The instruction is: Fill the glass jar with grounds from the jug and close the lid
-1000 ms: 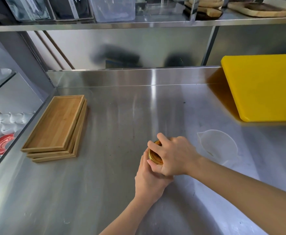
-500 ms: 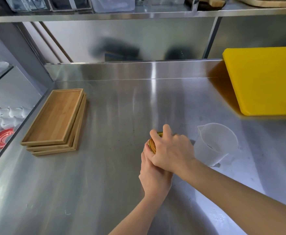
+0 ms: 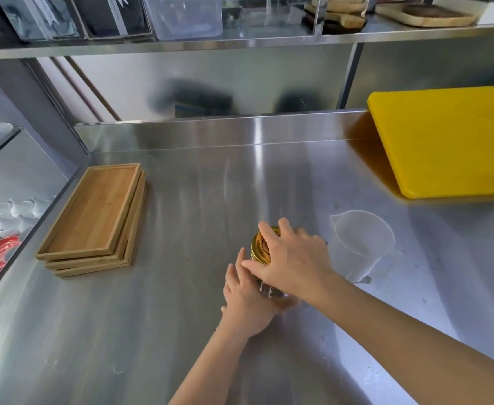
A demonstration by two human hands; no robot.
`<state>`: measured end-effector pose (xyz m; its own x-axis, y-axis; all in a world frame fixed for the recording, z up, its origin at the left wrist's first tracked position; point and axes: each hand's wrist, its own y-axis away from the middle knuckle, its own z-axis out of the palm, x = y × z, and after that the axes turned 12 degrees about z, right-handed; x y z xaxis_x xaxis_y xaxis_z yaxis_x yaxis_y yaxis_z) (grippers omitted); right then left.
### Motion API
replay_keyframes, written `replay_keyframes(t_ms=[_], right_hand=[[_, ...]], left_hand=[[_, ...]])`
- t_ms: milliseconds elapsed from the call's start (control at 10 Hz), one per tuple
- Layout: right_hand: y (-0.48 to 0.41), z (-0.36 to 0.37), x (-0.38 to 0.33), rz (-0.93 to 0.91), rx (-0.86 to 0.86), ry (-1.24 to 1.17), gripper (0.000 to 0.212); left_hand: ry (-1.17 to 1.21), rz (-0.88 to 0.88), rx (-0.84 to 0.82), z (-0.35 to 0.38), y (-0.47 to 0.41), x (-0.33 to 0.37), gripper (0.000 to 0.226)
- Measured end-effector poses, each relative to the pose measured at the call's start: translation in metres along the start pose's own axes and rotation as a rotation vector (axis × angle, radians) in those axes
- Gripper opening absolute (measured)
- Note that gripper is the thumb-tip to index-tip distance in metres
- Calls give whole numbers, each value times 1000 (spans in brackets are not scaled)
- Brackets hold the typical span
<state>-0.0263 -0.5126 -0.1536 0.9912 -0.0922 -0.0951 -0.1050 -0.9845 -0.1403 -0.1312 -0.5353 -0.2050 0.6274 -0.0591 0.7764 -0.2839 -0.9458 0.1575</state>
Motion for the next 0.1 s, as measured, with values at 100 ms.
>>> replay_keyframes(t_ms=[100], right_hand=[[-1, -22, 13, -4, -122, -58, 77]], left_hand=[[129, -51, -154, -48, 11, -7, 115]])
